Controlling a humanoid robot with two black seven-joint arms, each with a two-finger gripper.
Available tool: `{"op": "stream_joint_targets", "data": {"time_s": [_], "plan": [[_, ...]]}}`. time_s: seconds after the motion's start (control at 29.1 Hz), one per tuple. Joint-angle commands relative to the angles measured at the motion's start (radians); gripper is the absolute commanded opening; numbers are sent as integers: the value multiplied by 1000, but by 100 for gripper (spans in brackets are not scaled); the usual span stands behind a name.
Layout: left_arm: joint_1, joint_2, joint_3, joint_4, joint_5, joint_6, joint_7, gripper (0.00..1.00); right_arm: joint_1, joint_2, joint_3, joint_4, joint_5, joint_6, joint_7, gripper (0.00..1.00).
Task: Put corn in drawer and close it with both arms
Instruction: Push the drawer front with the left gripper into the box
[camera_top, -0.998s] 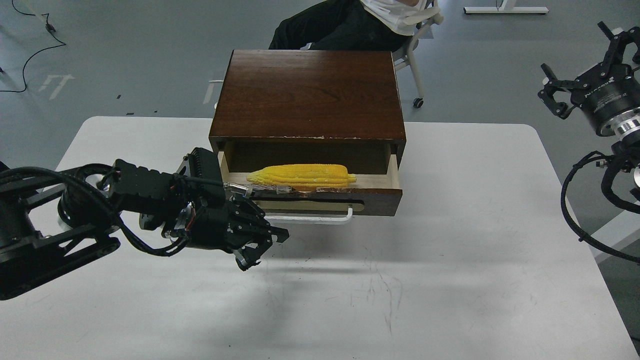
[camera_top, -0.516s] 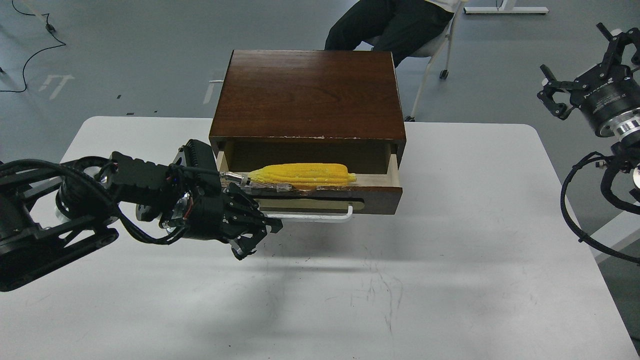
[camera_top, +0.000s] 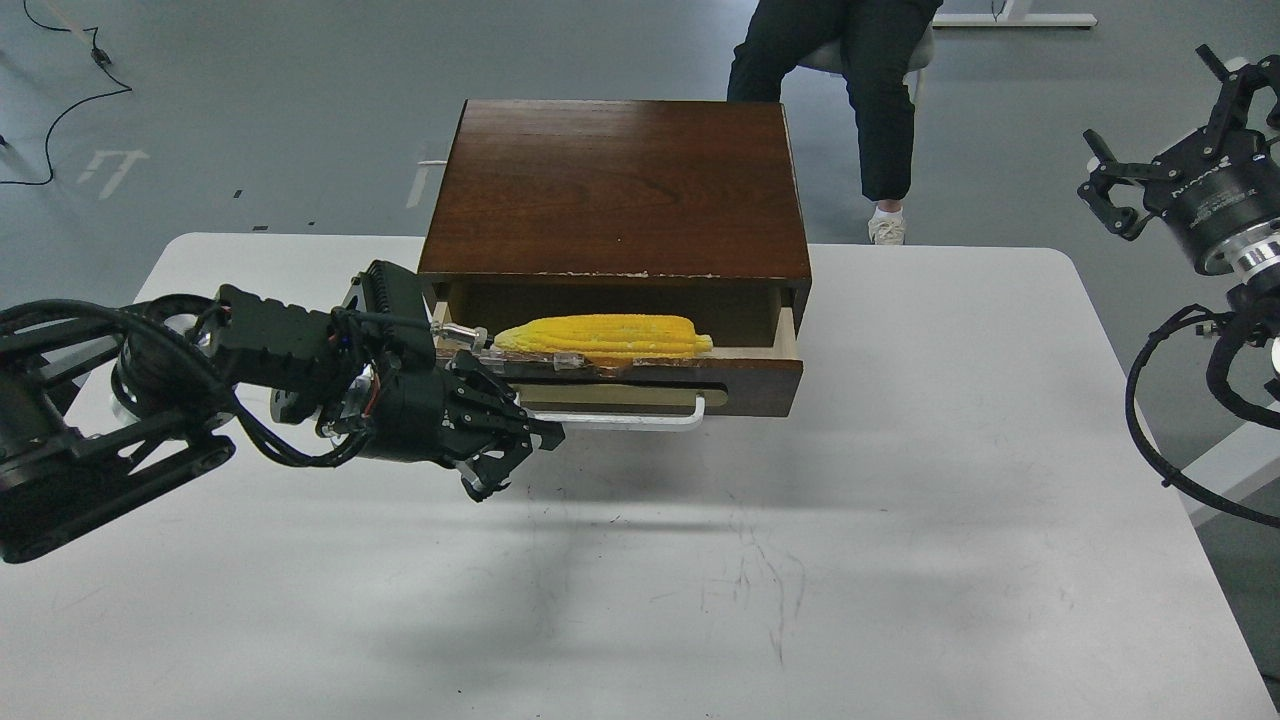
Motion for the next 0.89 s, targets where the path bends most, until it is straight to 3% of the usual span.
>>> {"op": "stream_joint_targets", "data": {"time_s": [0.0, 0.86], "plan": [[0, -4, 1, 22, 0, 16, 0, 0, 1, -2, 1, 0, 0, 1, 0, 100], [-23, -76, 1, 163, 0, 43, 0, 0, -5, -3, 1, 0, -3, 9, 3, 100]]}}
